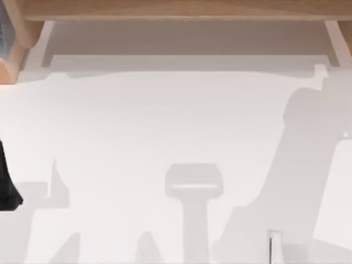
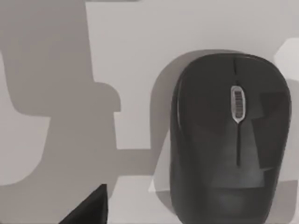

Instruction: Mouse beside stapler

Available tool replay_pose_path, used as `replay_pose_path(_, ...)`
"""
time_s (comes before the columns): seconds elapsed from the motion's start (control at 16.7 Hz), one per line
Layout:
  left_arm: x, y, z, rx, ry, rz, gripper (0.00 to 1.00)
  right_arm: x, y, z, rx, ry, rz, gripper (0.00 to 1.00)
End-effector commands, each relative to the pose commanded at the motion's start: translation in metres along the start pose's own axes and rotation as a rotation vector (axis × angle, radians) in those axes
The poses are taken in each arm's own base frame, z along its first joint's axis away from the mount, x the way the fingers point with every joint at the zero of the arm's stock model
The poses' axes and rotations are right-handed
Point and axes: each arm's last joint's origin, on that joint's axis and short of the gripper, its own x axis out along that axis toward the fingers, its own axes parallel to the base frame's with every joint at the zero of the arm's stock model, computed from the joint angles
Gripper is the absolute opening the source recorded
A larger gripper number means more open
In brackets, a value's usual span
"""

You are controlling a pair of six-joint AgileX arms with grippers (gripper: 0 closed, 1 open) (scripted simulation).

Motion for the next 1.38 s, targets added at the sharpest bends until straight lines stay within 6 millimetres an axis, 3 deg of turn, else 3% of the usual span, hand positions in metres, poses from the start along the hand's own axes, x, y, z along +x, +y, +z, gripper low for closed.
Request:
replay_pose_path(0.42, 0.000, 0.000, 0.000, 0.000, 0.000, 0.000, 1.00, 0.004, -0.003, -0.002, 0.000, 0.000, 0.000, 1.00)
replay_pose_path(0.84, 0.000, 0.000, 0.000, 0.000, 0.000, 0.000, 1.00, 0.029, 0.000, 0.000, 0.000, -0.001, 0.000, 1.00)
replay_pose_path(1.08, 0.000, 0.000, 0.000, 0.000, 0.000, 0.000, 1.00, 0.030, 0.000, 0.000, 0.000, 0.000, 0.000, 1.00)
replay_pose_path(1.38, 0.000, 0.000, 0.000, 0.000, 0.000, 0.000, 1.00, 0.030, 0.000, 0.000, 0.000, 0.000, 0.000, 0.62)
